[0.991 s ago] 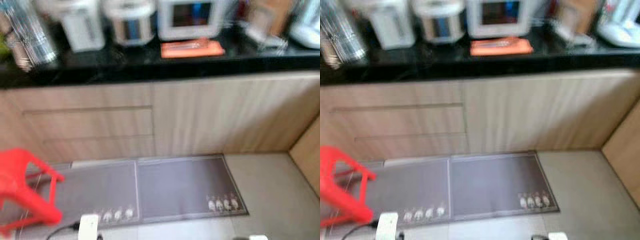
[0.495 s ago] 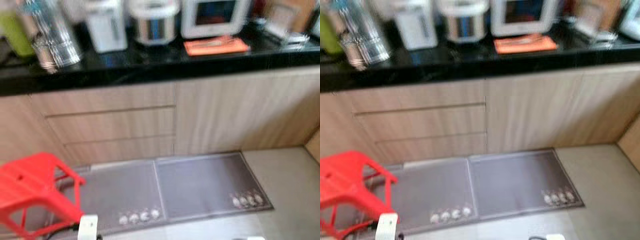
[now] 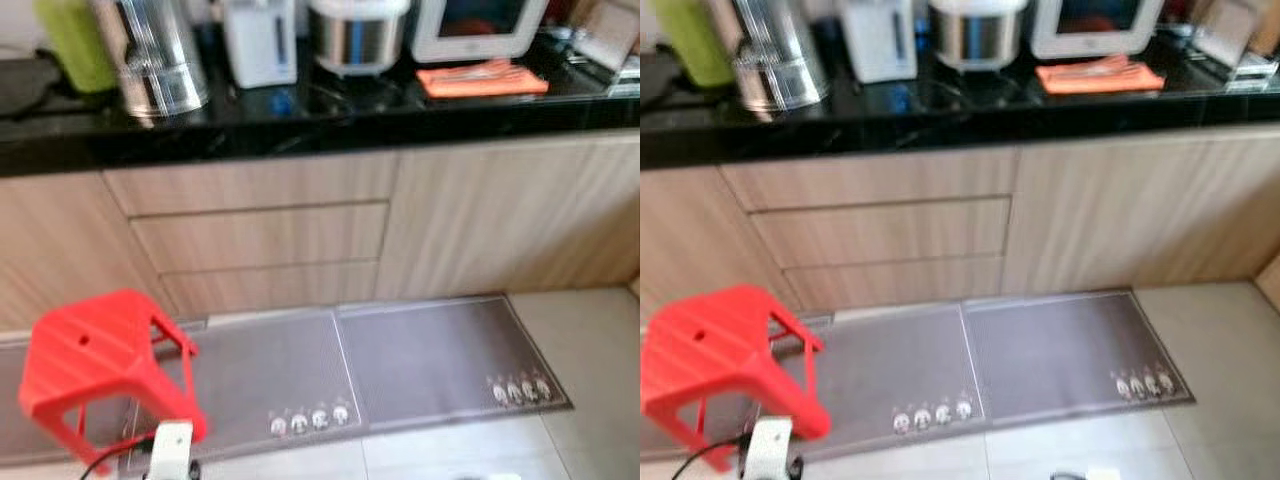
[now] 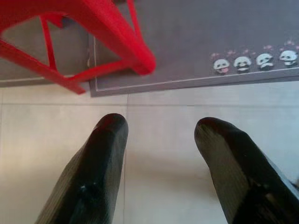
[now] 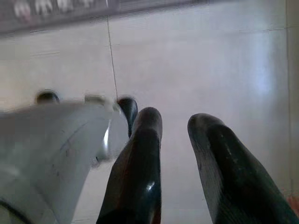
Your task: Kitchen organization
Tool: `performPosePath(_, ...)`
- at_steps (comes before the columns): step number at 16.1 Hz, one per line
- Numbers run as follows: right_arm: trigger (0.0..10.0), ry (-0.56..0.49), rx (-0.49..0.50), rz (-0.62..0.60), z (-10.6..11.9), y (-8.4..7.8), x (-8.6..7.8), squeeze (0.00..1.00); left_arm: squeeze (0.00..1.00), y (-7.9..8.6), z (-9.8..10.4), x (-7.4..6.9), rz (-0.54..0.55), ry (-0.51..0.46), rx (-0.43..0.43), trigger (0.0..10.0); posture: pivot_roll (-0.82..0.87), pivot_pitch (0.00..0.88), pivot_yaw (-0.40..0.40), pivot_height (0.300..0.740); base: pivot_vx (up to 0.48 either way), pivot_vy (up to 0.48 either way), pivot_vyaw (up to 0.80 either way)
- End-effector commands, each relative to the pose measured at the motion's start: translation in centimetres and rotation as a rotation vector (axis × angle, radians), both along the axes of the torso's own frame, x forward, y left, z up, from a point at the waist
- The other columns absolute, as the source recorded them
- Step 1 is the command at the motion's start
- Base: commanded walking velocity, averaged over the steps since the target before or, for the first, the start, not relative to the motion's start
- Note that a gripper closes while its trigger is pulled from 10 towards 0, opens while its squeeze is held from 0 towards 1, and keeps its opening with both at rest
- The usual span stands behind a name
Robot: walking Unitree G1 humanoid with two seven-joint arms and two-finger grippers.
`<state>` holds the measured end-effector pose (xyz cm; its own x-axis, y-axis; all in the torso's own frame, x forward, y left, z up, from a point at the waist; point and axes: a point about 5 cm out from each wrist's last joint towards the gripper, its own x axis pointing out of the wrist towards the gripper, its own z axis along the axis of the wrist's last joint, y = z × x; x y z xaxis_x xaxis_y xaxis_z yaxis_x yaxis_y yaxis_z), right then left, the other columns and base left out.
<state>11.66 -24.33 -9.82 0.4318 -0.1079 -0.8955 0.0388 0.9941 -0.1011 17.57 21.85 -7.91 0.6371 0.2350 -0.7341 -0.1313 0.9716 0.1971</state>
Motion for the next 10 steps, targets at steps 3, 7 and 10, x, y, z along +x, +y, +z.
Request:
performPosePath(3,10.0,0.005,-0.004,-0.006,0.03,-0.35,-0.22,0.0,0.0,-0.07,-0.12,-0.19,0.02,0.007,0.0,10.0,-0.17,0.0,0.029,0.74,0.262,0.0,0.0)
performPosePath(7,10.0,-0.009,0.004,-0.034,0.08,-0.4,-0.13,0.0,0.0,-0.31,-0.06,0.07,0.022,0.002,-0.007,10.0,-0.18,0.0,0.032,0.74,0.262,0.0,0.0)
performPosePath(10,10.0,-0.009,0.003,-0.034,0.1,-0.41,-0.07,0.0,0.0,-0.34,-0.07,0.09,0.021,0.006,-0.006,10.0,-0.18,0.0,0.031,0.74,0.259,0.0,0.0)
